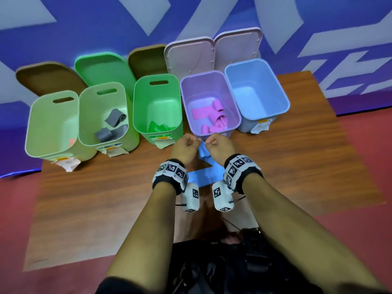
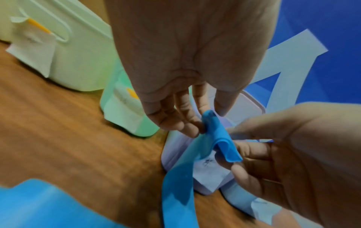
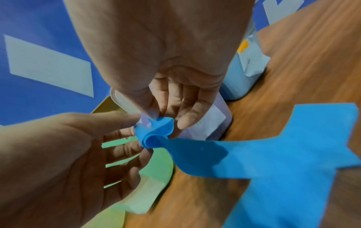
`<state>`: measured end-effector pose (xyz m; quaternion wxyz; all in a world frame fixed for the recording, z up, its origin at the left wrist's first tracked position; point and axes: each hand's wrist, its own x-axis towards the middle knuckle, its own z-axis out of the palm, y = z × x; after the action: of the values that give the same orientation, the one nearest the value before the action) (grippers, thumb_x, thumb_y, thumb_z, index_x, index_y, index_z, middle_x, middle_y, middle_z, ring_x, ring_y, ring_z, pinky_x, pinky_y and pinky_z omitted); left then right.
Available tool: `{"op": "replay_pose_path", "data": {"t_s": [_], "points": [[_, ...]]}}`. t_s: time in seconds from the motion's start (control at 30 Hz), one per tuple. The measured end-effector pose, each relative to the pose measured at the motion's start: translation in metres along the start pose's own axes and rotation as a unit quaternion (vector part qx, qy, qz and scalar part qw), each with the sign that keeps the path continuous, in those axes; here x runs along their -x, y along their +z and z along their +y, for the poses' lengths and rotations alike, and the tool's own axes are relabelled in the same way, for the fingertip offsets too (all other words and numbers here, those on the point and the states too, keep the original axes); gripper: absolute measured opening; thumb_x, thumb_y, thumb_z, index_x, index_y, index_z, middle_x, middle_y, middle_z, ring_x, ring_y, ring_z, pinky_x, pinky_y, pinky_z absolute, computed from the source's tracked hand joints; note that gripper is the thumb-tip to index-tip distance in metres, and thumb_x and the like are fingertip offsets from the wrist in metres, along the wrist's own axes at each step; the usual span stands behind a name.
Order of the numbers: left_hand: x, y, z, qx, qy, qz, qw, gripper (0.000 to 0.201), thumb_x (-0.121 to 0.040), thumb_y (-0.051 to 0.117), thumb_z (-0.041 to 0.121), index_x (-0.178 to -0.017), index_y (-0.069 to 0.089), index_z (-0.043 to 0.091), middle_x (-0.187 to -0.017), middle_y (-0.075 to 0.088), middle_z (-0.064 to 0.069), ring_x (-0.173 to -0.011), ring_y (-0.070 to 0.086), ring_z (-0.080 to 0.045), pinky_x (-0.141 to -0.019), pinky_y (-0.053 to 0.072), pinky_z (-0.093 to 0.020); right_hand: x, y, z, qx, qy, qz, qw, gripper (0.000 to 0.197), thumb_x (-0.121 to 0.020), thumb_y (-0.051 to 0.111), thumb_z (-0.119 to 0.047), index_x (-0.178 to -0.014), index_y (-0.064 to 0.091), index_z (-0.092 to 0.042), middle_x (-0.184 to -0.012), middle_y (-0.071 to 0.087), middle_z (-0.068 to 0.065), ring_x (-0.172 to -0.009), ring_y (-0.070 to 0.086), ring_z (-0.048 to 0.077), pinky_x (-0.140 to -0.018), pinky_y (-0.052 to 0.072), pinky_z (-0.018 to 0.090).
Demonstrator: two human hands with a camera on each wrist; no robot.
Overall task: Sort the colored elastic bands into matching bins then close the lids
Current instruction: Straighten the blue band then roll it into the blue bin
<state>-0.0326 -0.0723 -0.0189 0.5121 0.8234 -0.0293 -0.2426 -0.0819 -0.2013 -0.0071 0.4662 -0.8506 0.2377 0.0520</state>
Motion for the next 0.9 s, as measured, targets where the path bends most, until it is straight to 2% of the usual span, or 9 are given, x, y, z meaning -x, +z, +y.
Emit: {"op": "replay_pose_path", "data": {"t_s": [0.07, 0.2, 0.3, 0.4, 0.47, 0.57, 0.7, 0.83, 0.9], "points": [[-0.004, 0.004, 0.013, 0.011, 0.011, 0.012, 1.0, 0.022, -0.079, 0.063, 0.041, -0.074, 0.052, 0.023, -0.073, 0.061, -0.008, -0.071, 0.059, -0.024, -0.084, 0.054, -0.053, -0.003, -0.02, -0.008, 0.009, -0.009, 0.002, 1.0, 0.011, -0.092, 0.056, -0.011, -0.092, 0.066, -0.009, -0.089, 0.067, 0.005, -0.082, 0.056, 0.017, -0.068, 0.036, 0.021], [-0.016, 0.013, 0.034, 0.014, 0.026, 0.018, 0.999, 0.04, -0.063, 0.061, 0.06, -0.072, 0.051, 0.022, -0.069, 0.065, -0.012, -0.07, 0.065, -0.03, -0.081, 0.055, -0.053, -0.009, -0.054, -0.023, -0.004, -0.03, 0.025, 0.999, 0.011, -0.092, 0.055, -0.013, -0.086, 0.061, -0.02, -0.086, 0.062, 0.0, -0.089, 0.059, 0.02, -0.079, 0.043, 0.025], [-0.011, 0.017, 0.066, -0.013, 0.048, 0.018, 0.999, 0.033, -0.073, 0.057, 0.054, -0.073, 0.052, 0.021, -0.082, 0.07, -0.018, -0.078, 0.069, -0.034, -0.083, 0.056, -0.048, -0.013, -0.075, -0.032, -0.012, -0.057, 0.045, 0.997, 0.01, -0.092, 0.056, -0.016, -0.086, 0.062, -0.021, -0.083, 0.063, 0.002, -0.088, 0.062, 0.025, -0.08, 0.049, 0.03], [-0.007, 0.02, 0.097, -0.03, 0.089, 0.028, 0.995, 0.02, -0.086, 0.058, 0.045, -0.078, 0.06, 0.027, -0.081, 0.069, -0.005, -0.075, 0.066, -0.024, -0.083, 0.056, -0.037, -0.016, -0.1, -0.041, -0.039, -0.081, 0.051, 0.995, 0.012, -0.09, 0.057, -0.017, -0.082, 0.064, -0.022, -0.071, 0.061, -0.003, -0.079, 0.064, 0.029, -0.077, 0.056, 0.038], [-0.008, 0.022, 0.114, -0.038, 0.122, 0.036, 0.991, 0.01, -0.095, 0.059, 0.028, -0.085, 0.062, 0.031, -0.084, 0.065, 0.003, -0.07, 0.059, -0.012, -0.077, 0.051, -0.025, -0.018, -0.117, -0.046, -0.032, -0.103, 0.057, 0.993, 0.015, -0.088, 0.056, -0.012, -0.08, 0.065, -0.021, -0.064, 0.057, -0.005, -0.067, 0.06, 0.026, -0.068, 0.053, 0.032], [-0.015, 0.025, 0.135, -0.036, 0.161, 0.041, 0.985, 0.015, -0.095, 0.058, 0.015, -0.091, 0.064, 0.028, -0.088, 0.064, 0.005, -0.08, 0.056, -0.014, -0.08, 0.045, -0.027, -0.024, -0.138, -0.054, -0.018, -0.136, 0.07, 0.988, 0.015, -0.086, 0.058, -0.01, -0.081, 0.068, -0.02, -0.058, 0.052, -0.008, -0.059, 0.05, 0.013, -0.064, 0.042, 0.024], [-0.022, 0.023, 0.154, -0.007, 0.166, 0.034, 0.985, 0.014, -0.093, 0.061, 0.017, -0.082, 0.064, 0.024, -0.08, 0.065, 0.007, -0.078, 0.059, -0.012, -0.08, 0.05, -0.032, -0.03, -0.156, -0.061, -0.038, -0.152, 0.085, 0.984, 0.011, -0.087, 0.062, -0.014, -0.086, 0.073, -0.016, -0.071, 0.064, -0.003, -0.07, 0.057, 0.015, -0.061, 0.042, 0.017], [-0.022, 0.018, 0.162, 0.013, 0.199, 0.03, 0.979, 0.011, -0.094, 0.061, 0.008, -0.085, 0.063, 0.014, -0.079, 0.064, -0.003, -0.074, 0.059, -0.014, -0.068, 0.047, -0.015, -0.033, -0.156, -0.064, -0.103, -0.146, 0.102, 0.979, 0.01, -0.088, 0.064, -0.017, -0.081, 0.071, -0.02, -0.085, 0.071, 0.002, -0.081, 0.063, 0.017, -0.075, 0.05, 0.026], [-0.02, 0.017, 0.16, 0.025, 0.208, 0.036, 0.977, 0.01, -0.094, 0.06, 0.008, -0.086, 0.063, 0.013, -0.08, 0.064, -0.005, -0.075, 0.059, -0.016, -0.067, 0.046, -0.014, -0.034, -0.153, -0.062, -0.118, -0.139, 0.103, 0.978, 0.011, -0.091, 0.064, -0.022, -0.084, 0.07, -0.016, -0.087, 0.071, 0.004, -0.083, 0.063, 0.019, -0.076, 0.049, 0.027]]}}
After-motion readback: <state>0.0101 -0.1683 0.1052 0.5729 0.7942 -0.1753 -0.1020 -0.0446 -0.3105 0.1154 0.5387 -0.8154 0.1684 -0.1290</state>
